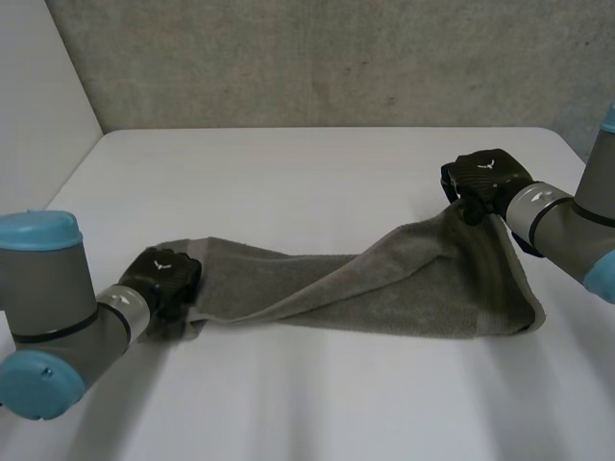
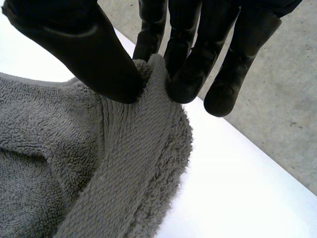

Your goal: Fold the towel.

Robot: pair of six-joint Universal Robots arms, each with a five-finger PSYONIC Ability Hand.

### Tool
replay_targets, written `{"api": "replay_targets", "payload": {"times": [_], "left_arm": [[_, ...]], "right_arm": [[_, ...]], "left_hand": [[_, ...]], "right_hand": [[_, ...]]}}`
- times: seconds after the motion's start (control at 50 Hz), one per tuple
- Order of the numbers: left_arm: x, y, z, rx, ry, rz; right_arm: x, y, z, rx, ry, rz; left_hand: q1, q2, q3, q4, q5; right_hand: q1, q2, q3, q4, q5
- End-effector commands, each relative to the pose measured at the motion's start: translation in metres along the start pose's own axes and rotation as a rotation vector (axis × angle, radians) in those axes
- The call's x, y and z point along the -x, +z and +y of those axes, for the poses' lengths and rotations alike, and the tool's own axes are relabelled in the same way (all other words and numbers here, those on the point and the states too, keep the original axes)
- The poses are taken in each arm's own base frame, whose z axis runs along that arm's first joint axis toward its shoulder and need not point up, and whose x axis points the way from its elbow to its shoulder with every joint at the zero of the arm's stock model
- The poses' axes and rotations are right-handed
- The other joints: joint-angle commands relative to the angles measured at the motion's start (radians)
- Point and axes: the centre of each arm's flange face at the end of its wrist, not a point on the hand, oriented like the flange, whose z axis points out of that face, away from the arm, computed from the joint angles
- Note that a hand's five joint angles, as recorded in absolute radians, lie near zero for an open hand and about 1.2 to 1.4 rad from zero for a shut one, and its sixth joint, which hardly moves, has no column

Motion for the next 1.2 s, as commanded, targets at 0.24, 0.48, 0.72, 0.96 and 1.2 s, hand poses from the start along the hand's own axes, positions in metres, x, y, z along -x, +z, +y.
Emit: {"api": "replay_targets", "payload": {"times": [0.24, 0.48, 0.72, 0.96, 1.2], "left_arm": [[0.003, 0.003, -0.01, -0.028, -0.016, -0.002], [0.012, -0.016, -0.036, -0.076, -0.008, -0.019], [0.007, -0.009, -0.027, -0.043, -0.012, -0.004], [0.008, -0.01, -0.028, -0.046, -0.012, -0.009], [0.007, -0.016, -0.042, -0.072, 0.001, -0.003]], "right_arm": [[0.002, 0.002, 0.006, 0.018, -0.045, -0.008], [-0.005, -0.013, -0.013, 0.018, -0.076, -0.006], [-0.001, -0.013, -0.009, 0.03, -0.075, -0.019], [0.002, -0.013, -0.008, 0.034, -0.076, -0.025], [0.001, -0.014, -0.009, 0.03, -0.077, -0.023]], "left_hand": [[0.386, 0.386, 0.386, 0.386, 0.388], [0.29, 0.289, 0.289, 0.289, 0.291], [0.172, 0.171, 0.172, 0.172, 0.173], [0.148, 0.148, 0.148, 0.148, 0.15], [0.137, 0.136, 0.136, 0.136, 0.138]], "right_hand": [[0.072, 0.094, 0.051, 0.061, 0.081], [0.072, 0.094, 0.051, 0.061, 0.081], [0.072, 0.094, 0.051, 0.061, 0.081], [0.072, 0.094, 0.051, 0.061, 0.081], [0.072, 0.094, 0.051, 0.061, 0.081]]}}
